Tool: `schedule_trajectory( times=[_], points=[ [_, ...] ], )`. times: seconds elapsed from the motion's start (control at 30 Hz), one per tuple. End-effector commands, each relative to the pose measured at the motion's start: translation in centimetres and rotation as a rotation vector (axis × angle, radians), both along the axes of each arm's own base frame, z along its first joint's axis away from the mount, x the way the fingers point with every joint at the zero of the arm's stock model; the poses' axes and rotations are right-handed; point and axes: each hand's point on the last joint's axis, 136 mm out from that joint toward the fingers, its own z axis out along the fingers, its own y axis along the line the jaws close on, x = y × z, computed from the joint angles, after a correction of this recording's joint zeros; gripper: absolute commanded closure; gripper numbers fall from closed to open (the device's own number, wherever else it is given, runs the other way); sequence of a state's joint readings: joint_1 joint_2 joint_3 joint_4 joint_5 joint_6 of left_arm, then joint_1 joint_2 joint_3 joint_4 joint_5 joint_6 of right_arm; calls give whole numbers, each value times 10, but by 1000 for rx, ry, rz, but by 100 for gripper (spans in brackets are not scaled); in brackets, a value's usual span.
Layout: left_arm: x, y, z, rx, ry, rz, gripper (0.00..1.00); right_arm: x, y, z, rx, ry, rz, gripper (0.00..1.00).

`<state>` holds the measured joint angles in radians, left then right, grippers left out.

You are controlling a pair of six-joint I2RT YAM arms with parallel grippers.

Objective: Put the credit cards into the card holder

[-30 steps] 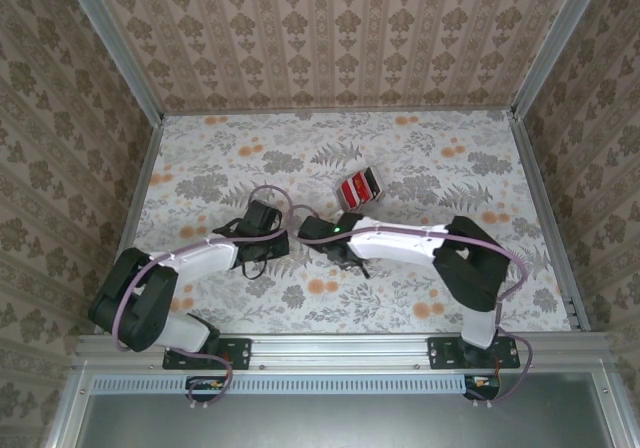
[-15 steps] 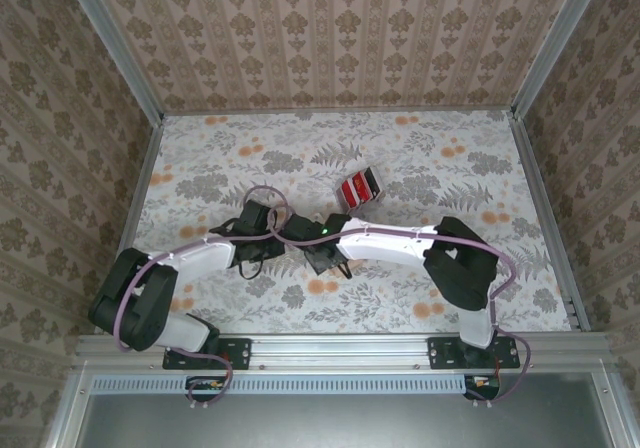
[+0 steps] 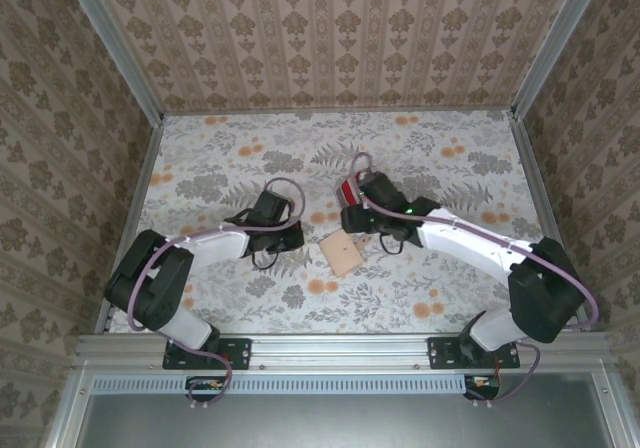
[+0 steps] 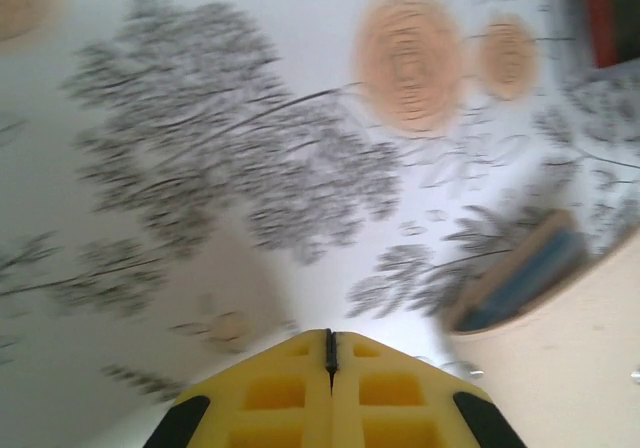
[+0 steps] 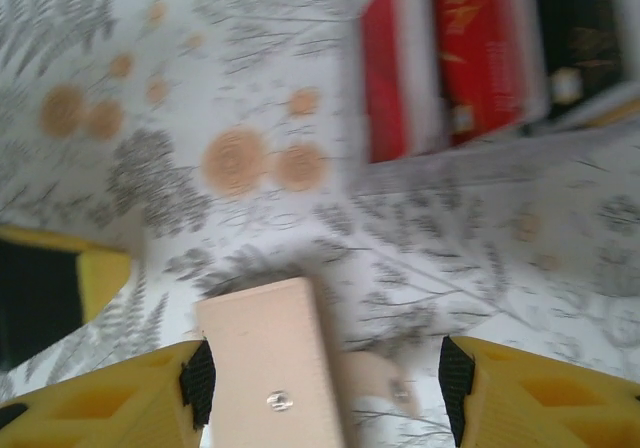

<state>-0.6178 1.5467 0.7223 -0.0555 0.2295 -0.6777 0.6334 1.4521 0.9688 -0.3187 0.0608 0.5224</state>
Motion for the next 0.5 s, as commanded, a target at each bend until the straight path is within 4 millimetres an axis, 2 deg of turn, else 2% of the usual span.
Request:
schedule_trajectory(
  times=[0.0,0.07,0.17,0.33,0.47],
  points=[
    [9,-20,11,-25,-15,-29,100,1,-15,17,170,-16,-47,35],
    [12,-21,7,-12,-7,-26,100,2,-37,19,190,-32,-94,34],
    [17,-25,11,-24,-11,-22,100,-2,-61,19,191,-62,-126,34],
    [19,-30,23,-40,-65,0,99,-11,-75,15,142,-138,-79,33],
    [13,-31,23,-19,-91,11,99,-11,-71,12,139,-173,-27,32]
  ],
)
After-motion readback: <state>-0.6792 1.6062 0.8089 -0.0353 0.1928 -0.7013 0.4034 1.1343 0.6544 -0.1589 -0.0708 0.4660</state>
